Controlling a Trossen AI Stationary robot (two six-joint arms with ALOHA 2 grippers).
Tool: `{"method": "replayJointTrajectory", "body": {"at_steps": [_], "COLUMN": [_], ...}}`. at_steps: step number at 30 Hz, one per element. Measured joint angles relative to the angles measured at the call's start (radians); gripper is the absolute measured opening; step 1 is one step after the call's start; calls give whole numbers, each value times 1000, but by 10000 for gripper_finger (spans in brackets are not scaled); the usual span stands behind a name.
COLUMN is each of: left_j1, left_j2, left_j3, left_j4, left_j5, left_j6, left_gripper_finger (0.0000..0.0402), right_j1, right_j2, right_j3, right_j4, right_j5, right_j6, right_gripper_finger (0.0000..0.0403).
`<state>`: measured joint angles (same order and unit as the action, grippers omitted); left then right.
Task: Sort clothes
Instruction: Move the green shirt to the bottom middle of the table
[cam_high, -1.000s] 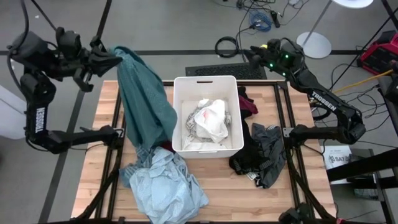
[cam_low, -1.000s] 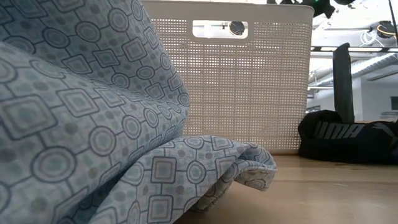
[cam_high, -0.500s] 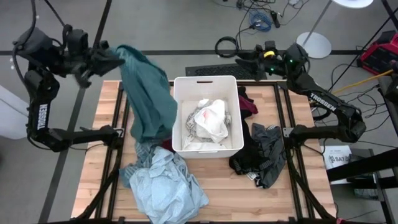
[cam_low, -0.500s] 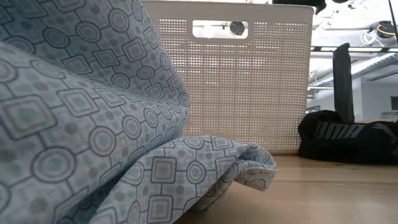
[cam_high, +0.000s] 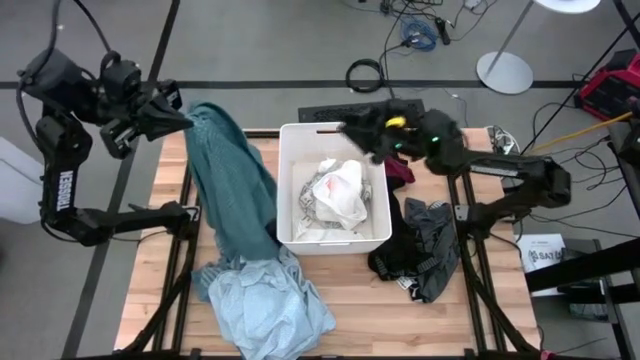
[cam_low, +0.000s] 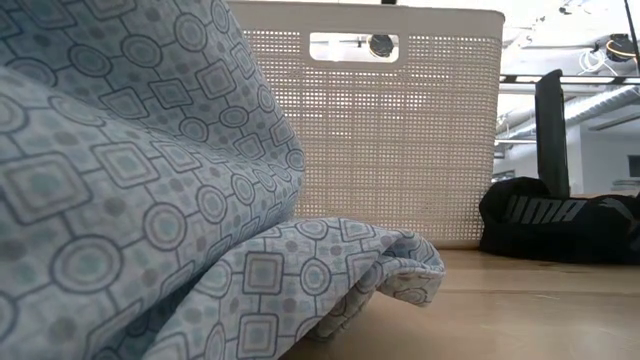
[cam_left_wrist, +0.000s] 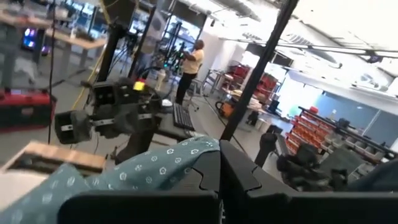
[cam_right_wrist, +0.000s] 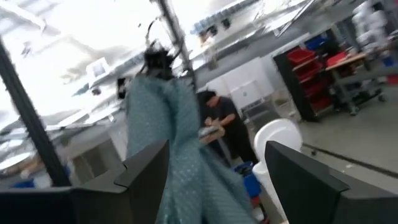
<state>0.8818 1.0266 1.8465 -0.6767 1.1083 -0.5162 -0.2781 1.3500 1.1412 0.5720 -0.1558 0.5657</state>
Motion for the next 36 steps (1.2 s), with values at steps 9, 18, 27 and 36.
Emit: {"method": "replayJointTrajectory", "body": {"at_steps": [9,18,27,36], "left_j1": [-149,-283,-316,-329], "left_j2": [13,54,80,94], "left_j3": [-21,-21,-21,-21], "left_j4": [-76,-60,-28,-132], "left_j5": [-226,-361,-366,-340], "left_j6": [66,138,166,211], "left_gripper_finger": [0,0,0,0], "right_j1": [94,103,147,158], "right_j2": [297,594,698,666], "right_j3": [578,1129,1210,1209], "right_j4": [-559,-860,-879,-991], "right_j5": [15,26,-80,-286], "right_j6": [-255,-442,-457,-472], "right_gripper_finger": [253,254,254,254]}}
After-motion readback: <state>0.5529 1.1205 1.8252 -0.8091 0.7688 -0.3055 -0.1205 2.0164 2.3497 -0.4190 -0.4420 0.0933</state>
